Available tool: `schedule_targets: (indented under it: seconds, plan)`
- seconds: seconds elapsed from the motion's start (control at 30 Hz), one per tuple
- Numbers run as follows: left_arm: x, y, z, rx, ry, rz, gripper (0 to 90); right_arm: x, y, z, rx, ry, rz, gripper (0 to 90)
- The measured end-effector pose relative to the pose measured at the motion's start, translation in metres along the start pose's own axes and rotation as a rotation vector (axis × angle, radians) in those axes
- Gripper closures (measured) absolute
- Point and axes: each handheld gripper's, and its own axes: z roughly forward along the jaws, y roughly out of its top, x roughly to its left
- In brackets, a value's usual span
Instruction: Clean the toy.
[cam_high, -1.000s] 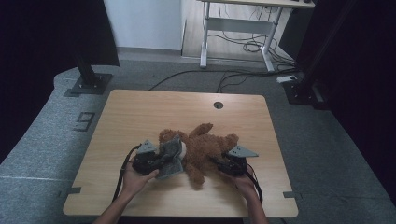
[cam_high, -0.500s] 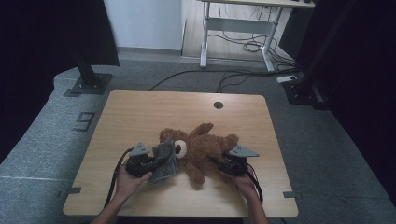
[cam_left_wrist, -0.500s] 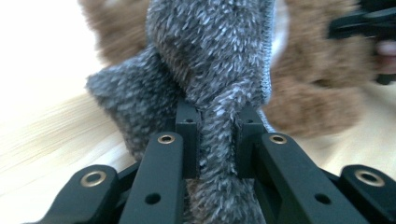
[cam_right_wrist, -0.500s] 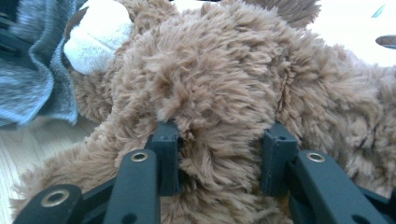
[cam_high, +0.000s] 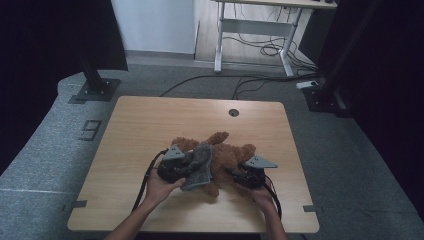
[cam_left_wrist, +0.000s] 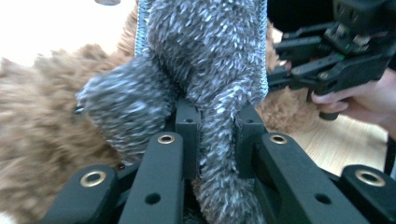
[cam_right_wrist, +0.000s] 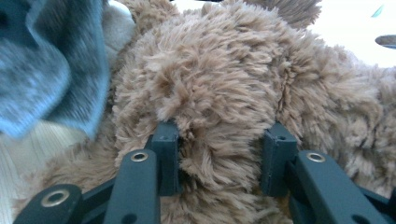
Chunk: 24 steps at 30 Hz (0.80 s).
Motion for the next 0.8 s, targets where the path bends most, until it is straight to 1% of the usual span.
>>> schedule_targets:
  seconds: [0.1,0.2,0.33,0.37,0.4,0.43,0.5,0.53,0.6,0.7,0.8]
  plan:
    - [0.003,-0.009,0.001,-0.001,-0.004,-0.005,76.7,0.001,0.0,0.0,0.005,0.003,-0.006,58.1]
    - [0.01,-0.017,-0.006,-0.006,-0.013,-0.027,76.9,0.002,0.0,0.0,0.005,0.006,-0.012,58.2]
    - [0.02,-0.021,-0.018,0.002,0.007,-0.034,76.8,0.002,0.0,0.0,0.004,0.008,-0.011,58.1]
    - [0.022,-0.021,-0.022,-0.001,0.014,-0.038,76.8,0.002,0.0,0.0,0.004,0.008,-0.01,58.1]
    - [0.025,-0.02,-0.027,-0.01,0.031,-0.039,76.8,0.002,0.0,0.0,0.004,0.008,-0.01,58.2]
    - [0.028,-0.019,-0.033,-0.022,0.056,-0.041,76.8,0.002,0.0,0.0,0.004,0.009,-0.009,58.2]
    - [0.036,-0.012,-0.041,-0.04,0.07,-0.054,76.9,0.001,0.0,0.0,0.005,0.01,-0.003,58.2]
    - [0.038,-0.007,-0.044,-0.046,0.079,-0.054,76.9,0.001,0.0,0.0,0.003,0.009,-0.001,58.2]
    - [0.04,0.003,-0.046,-0.048,0.089,-0.035,76.9,0.0,0.0,0.0,0.002,0.01,-0.002,58.2]
    - [0.039,0.021,-0.037,-0.04,0.093,-0.014,76.9,0.0,0.0,0.0,0.001,0.011,-0.001,58.3]
    - [0.039,0.037,-0.021,-0.02,0.09,-0.005,76.8,0.0,0.0,0.0,0.0,0.009,0.0,58.3]
